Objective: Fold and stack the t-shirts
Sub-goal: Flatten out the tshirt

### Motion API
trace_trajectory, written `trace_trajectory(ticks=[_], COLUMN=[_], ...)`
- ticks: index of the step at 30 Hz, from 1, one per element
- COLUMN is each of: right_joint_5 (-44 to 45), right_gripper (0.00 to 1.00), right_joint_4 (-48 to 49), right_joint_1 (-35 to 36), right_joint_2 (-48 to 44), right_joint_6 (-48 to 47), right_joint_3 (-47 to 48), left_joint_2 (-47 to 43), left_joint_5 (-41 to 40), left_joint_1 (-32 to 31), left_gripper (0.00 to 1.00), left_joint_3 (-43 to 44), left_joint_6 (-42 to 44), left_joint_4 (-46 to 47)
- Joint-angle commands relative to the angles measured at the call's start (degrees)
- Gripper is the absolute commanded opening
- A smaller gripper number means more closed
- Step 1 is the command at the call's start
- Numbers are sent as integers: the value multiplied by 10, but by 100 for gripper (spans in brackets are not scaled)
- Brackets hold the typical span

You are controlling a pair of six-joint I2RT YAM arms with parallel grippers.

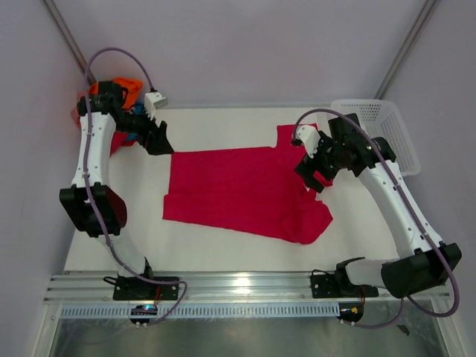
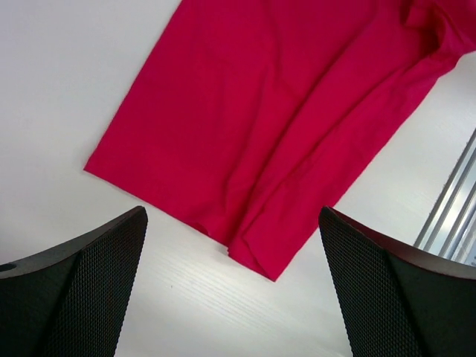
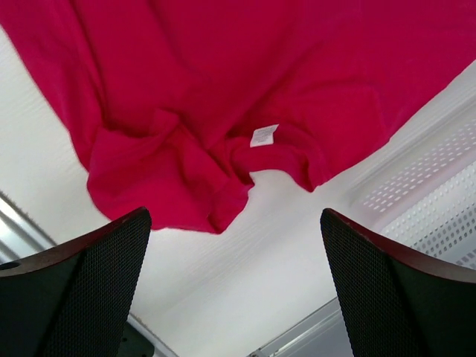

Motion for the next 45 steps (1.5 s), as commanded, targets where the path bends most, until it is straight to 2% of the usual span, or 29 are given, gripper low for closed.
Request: trace_trajectory(ticks=[1, 4, 5, 9, 14, 19, 23, 30, 45], right_joint_5=[46, 142, 201, 269, 331, 436, 468, 465, 389], right_gripper=[99, 99, 99, 99, 99, 99, 99, 100, 100], right_joint_4=[137, 222, 235, 261, 304, 385, 393, 357, 296], right_joint_1=[-2, -2, -2, -1, -2, -2, -1, -2, -24], right_joint_2=[69, 154, 178, 286, 372, 415, 455, 527, 598], right_joint_6=[62, 109, 130, 166, 183, 181, 194, 207, 224], right_joint_3=[14, 19, 25, 97, 143, 151, 180, 263, 327], left_joint_2=[66, 112, 121, 149, 178, 211, 237, 281, 295], left_joint_5=[34, 35, 34, 7, -28, -29, -29, -74, -125], left_joint_1=[3, 4, 3, 3, 3, 3, 3, 3, 3], left_gripper=[99, 99, 99, 99, 99, 99, 99, 99, 99], left_joint_3=[56, 72, 67, 48, 31, 26, 36, 66, 46], left_joint_6=[-54, -141, -184, -286, -336, -342, -342, -367, -368], left_joint_4=[-150, -67, -46, 64, 149, 166, 174, 198, 242])
